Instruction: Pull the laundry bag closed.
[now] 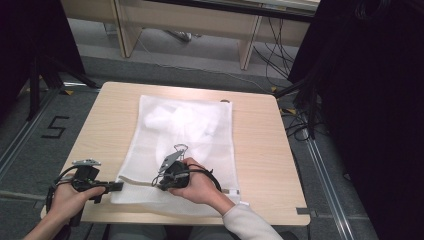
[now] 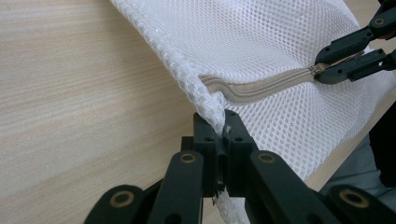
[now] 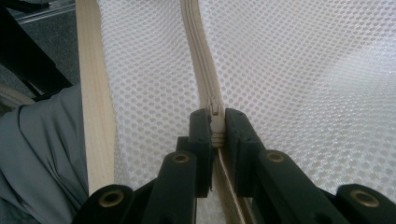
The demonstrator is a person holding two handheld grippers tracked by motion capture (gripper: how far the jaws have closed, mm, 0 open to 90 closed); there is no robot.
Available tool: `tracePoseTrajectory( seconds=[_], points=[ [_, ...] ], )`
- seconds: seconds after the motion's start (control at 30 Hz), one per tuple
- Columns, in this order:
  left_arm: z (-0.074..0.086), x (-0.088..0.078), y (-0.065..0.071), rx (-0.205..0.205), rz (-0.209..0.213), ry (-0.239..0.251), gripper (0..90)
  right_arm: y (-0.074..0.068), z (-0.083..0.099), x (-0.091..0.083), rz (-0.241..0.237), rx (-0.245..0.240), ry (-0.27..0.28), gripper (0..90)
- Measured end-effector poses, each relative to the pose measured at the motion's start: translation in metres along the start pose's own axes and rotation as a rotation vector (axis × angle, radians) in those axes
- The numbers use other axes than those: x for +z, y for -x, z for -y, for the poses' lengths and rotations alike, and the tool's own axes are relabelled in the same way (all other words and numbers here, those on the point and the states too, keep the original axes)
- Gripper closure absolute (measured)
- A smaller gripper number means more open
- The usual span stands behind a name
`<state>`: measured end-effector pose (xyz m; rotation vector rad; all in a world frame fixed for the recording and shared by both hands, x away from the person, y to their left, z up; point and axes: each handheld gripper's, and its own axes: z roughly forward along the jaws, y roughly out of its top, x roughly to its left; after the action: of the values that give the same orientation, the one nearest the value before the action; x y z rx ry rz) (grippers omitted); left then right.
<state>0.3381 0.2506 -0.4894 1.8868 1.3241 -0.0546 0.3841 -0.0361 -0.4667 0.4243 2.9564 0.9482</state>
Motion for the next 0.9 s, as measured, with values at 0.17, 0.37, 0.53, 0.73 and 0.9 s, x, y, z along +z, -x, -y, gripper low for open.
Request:
tracePoseTrajectory(
  seconds=[0.17,0.37,0.53,0.73,0.9],
  points=[
    [0.0,0.0,0.0,-0.003,0.001,-0.001,85.9,0.001,0.004,-0.004,0.004,0.016,0.004,82.4],
    [0.0,0.0,-0.001,-0.003,-0.003,-0.002,85.9,0.003,0.006,-0.008,0.007,0.02,-0.001,82.4],
    [0.0,0.0,-0.001,-0.003,-0.006,-0.003,85.9,0.004,0.007,-0.011,0.009,0.017,0.005,82.4],
    [0.0,0.0,-0.001,-0.004,-0.006,-0.003,85.8,0.004,0.009,-0.015,0.011,0.029,0.005,82.4],
    [0.0,0.0,-0.001,-0.003,-0.007,-0.003,85.9,0.006,0.01,-0.016,0.009,0.009,0.016,82.4]
  ],
)
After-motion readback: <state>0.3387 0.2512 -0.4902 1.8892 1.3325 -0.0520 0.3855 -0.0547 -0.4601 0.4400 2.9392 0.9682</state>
